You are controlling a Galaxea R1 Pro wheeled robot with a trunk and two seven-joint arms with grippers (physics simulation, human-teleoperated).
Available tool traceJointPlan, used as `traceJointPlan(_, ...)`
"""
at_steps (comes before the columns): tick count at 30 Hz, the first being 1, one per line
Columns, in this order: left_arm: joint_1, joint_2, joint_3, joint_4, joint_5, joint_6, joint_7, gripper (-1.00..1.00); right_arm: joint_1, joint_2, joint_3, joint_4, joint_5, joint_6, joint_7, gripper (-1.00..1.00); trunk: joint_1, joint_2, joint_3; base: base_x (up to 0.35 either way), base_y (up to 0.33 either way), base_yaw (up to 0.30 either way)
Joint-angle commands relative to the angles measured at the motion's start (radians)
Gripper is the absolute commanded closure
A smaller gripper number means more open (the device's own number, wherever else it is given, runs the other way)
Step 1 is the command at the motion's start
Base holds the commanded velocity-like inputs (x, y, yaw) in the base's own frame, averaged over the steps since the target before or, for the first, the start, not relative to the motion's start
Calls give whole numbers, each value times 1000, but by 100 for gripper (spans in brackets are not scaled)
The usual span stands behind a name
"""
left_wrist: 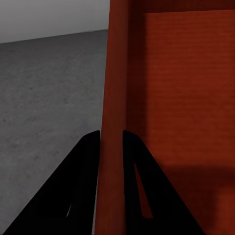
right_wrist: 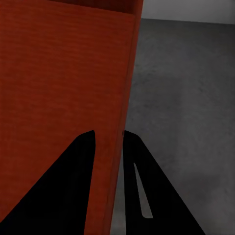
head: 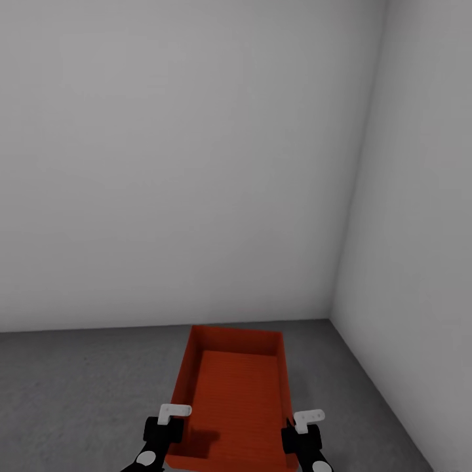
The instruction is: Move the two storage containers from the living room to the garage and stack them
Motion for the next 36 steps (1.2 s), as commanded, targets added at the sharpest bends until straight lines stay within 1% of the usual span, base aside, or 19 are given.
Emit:
traceJointPlan(1,-1,-5,44,-18,40,-1,8,100,0,0,4,0,13,2,-10,100,4,-8,-4,0,0,0)
traceJointPlan(36,-1,-5,44,-18,41,-1,8,100,0,0,4,0,15,1,-10,100,138,-253,-114,0,0,0)
